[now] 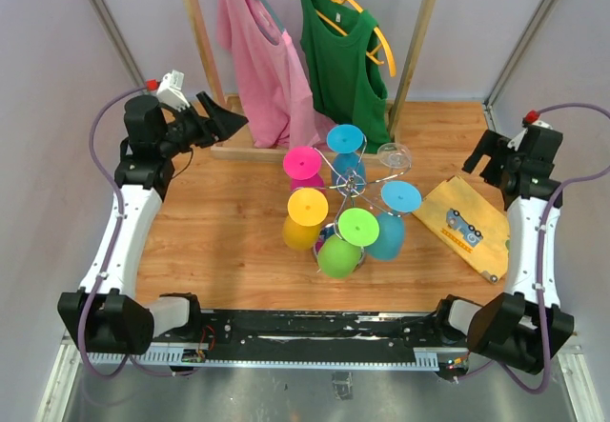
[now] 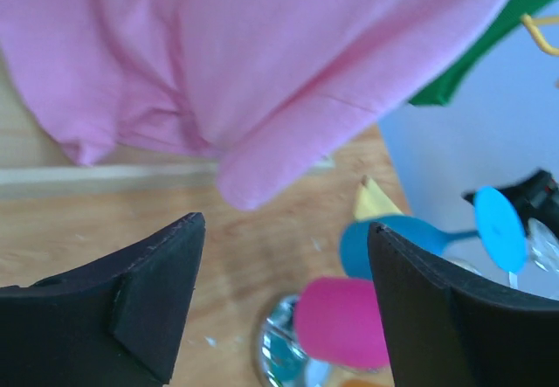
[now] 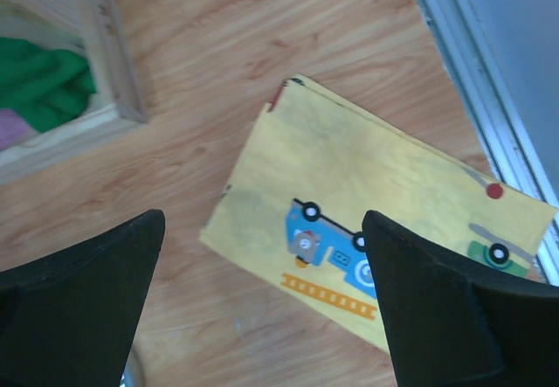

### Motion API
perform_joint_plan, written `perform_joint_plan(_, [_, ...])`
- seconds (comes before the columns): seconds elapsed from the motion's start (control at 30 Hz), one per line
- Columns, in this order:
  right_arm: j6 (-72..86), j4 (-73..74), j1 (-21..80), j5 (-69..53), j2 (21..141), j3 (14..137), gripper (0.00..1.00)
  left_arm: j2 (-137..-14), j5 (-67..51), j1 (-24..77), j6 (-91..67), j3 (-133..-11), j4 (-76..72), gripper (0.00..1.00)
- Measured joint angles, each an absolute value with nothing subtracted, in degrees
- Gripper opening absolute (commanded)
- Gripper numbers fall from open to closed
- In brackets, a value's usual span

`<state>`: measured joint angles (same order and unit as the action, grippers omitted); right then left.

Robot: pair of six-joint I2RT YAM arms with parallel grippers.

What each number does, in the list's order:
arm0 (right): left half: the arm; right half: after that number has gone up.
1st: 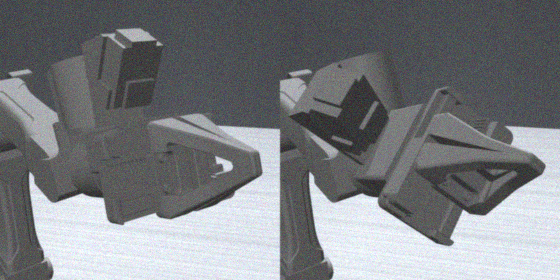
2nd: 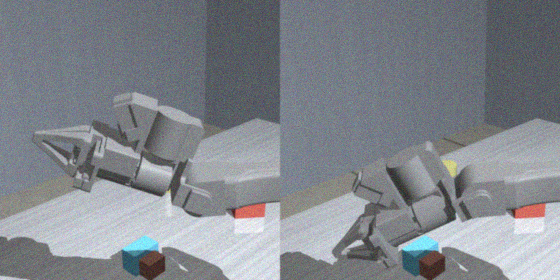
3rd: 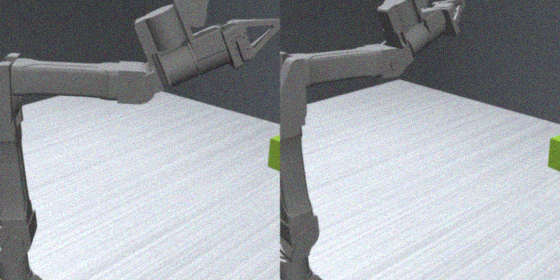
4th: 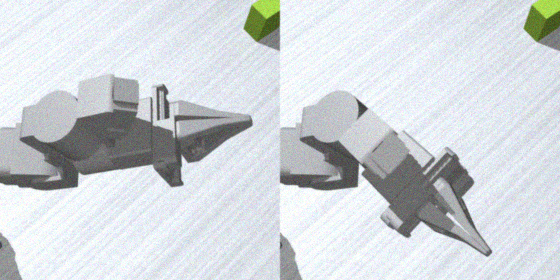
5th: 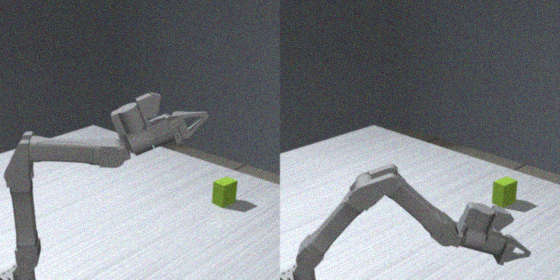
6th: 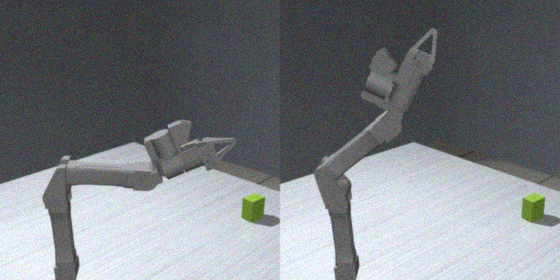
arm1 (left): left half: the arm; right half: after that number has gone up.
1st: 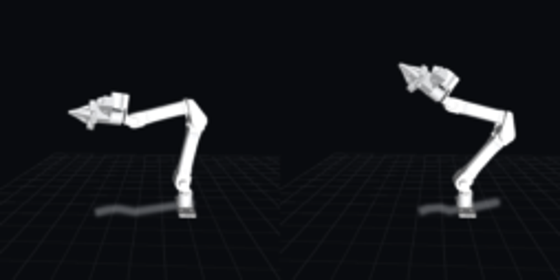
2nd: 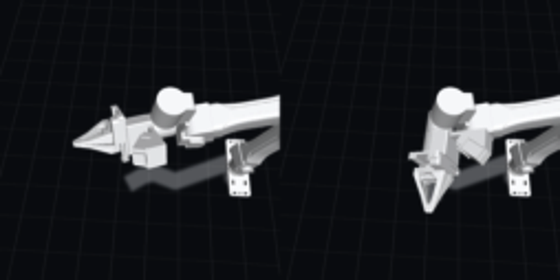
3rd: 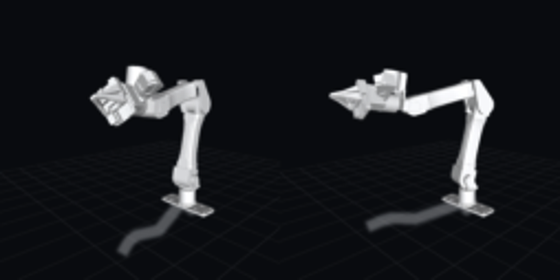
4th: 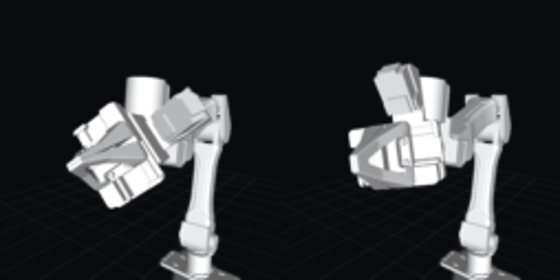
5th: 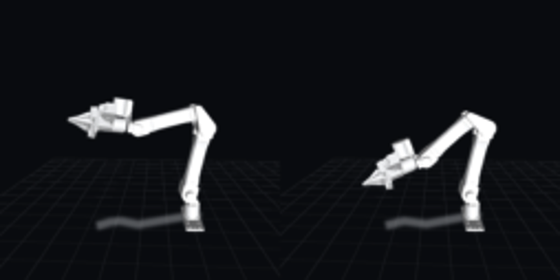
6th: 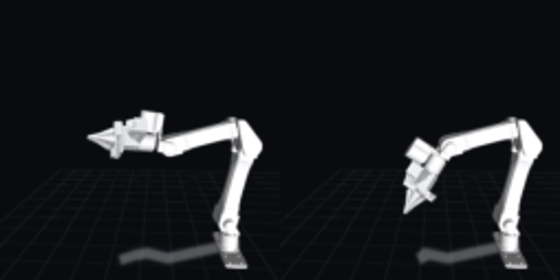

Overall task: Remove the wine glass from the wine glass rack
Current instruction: Pick up the wine glass from the wine rack.

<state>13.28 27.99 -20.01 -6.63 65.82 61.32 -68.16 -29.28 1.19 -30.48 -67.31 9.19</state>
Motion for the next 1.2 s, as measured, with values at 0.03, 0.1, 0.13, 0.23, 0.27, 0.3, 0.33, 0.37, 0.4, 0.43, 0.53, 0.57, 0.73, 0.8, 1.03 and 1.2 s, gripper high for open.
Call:
perform_joint_plan(0.03, [13.78,29.08,-20.01,-8.36,65.82,63.11,0.97,-68.31,-31.27,1.19,-31.86,-67.75,10.2,0.72])
perform_joint_plan(0.1, [15.29,31.4,-20.03,-12.01,65.87,67.16,0.97,-68.45,-35.22,1.19,-34.26,-68.01,11.97,0.64])
perform_joint_plan(0.13, [15.55,31.66,-20.01,-12.86,65.87,67.99,0.97,-68.53,-37.56,1.19,-35.55,-68.03,12.91,0.62])
perform_joint_plan(0.23, [18.13,33.06,-20.03,-18.24,65.87,72.36,0.97,-69.12,-44.62,1.19,-39.51,-68.01,14.04,0.57])
perform_joint_plan(0.27, [18.68,33.21,-20.03,-19.53,65.87,72.97,0.97,-69.34,-46.52,1.19,-40.47,-68.01,14.02,0.57])
perform_joint_plan(0.3, [19.42,33.43,-20.03,-20.93,65.87,73.54,0.98,-69.67,-48.88,1.19,-41.67,-68.01,14.02,0.57])
perform_joint_plan(0.33, [19.86,33.47,-20.03,-21.87,65.87,73.69,0.98,-69.95,-51.0,1.19,-42.72,-68.01,14.04,0.57])
perform_joint_plan(0.37, [20.27,33.82,-20.03,-23.0,65.8,73.69,0.99,-70.28,-52.93,1.21,-43.62,-67.99,14.04,0.57])
perform_joint_plan(0.4, [20.6,34.26,-20.03,-23.49,65.8,73.69,0.99,-70.46,-54.26,1.26,-44.16,-67.99,14.04,0.57])
perform_joint_plan(0.43, [20.82,34.7,-20.03,-24.05,65.8,73.65,1.0,-70.7,-56.1,1.45,-45.12,-67.99,14.04,0.57])
perform_joint_plan(0.53, [21.08,35.14,-20.03,-25.19,65.52,73.19,0.99,-70.78,-58.26,3.46,-46.37,-68.01,14.11,0.59])
perform_joint_plan(0.57, [21.12,35.27,-20.03,-25.43,65.36,72.99,0.99,-70.78,-58.89,4.69,-46.65,-68.01,14.2,0.59])
perform_joint_plan(0.73, [21.1,35.94,-20.03,-25.61,64.47,72.62,0.99,-70.78,-60.69,8.97,-46.98,-68.1,15.57,0.6])
perform_joint_plan(0.8, [21.1,35.94,-20.03,-25.61,64.29,72.62,0.98,-70.78,-61.06,9.61,-46.98,-68.14,16.27,0.6])
perform_joint_plan(1.03, [21.04,35.99,-20.03,-25.56,64.27,72.62,0.99,-71.59,-61.89,11.97,-47.27,-69.14,16.82,0.6])
perform_joint_plan(1.2, [20.99,36.07,-20.03,-25.5,63.92,72.31,0.99,-73.08,-62.26,13.39,-48.14,-69.8,16.56,0.56])
